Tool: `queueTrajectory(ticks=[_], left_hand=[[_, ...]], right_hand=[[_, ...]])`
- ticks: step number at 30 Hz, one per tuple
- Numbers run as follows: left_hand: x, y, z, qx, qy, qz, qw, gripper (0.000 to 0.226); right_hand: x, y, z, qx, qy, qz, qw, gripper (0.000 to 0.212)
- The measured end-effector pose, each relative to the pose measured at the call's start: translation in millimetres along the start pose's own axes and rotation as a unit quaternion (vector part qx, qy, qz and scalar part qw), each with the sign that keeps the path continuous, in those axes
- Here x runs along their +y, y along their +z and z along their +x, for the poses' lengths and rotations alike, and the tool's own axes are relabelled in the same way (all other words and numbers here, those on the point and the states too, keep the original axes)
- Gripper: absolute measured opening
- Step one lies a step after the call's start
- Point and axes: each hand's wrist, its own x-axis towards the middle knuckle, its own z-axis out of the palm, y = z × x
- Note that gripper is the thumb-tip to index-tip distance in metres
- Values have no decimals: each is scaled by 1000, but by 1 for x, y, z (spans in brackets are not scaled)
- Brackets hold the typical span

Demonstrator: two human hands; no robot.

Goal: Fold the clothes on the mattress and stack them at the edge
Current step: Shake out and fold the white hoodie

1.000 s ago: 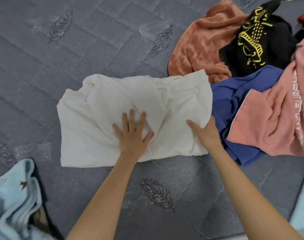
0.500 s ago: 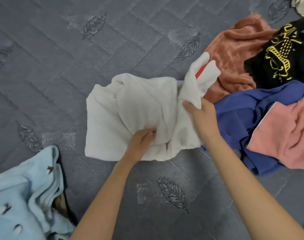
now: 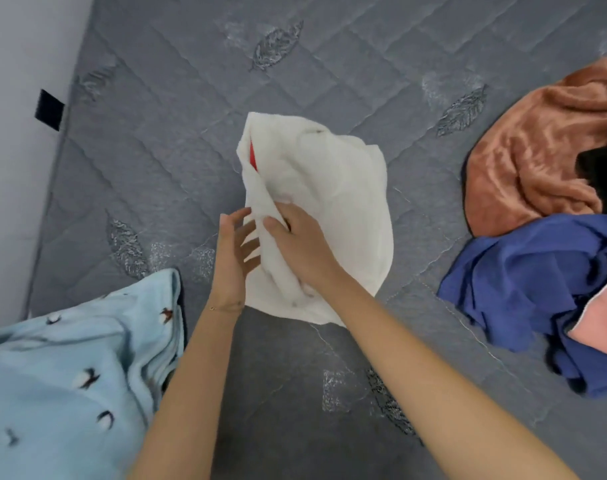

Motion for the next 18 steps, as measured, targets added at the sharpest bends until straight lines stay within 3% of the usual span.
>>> queueTrajectory(ticks=[4, 7, 8, 10, 12, 13, 16, 18], left_hand=[[-5, -28, 13, -26, -10, 43, 999, 61], [-18, -30, 14, 65, -7, 169, 983, 38], [-21, -28, 13, 92, 28, 242, 966, 38], [-27, -18, 10, 118, 127, 412, 895, 43], [-32, 3, 8, 112, 204, 512, 827, 48], [-34, 14, 7, 100, 205, 537, 813, 51], [-46, 36, 7, 84, 76, 571, 813, 65], [-54, 32, 10, 107, 1, 603, 791, 64]], right_hand=[[16, 19, 14, -98, 39, -41, 994, 41], [24, 11, 10, -11, -26, -108, 994, 39], [26, 4, 8, 31, -54, -133, 989, 37], [33, -17, 5, 117, -107, -191, 969, 36], [43, -41, 5, 195, -120, -244, 942, 36], [47, -52, 5, 221, -106, -265, 933, 37], [62, -79, 6, 224, -22, -281, 933, 50], [69, -87, 8, 191, 13, -285, 939, 59]])
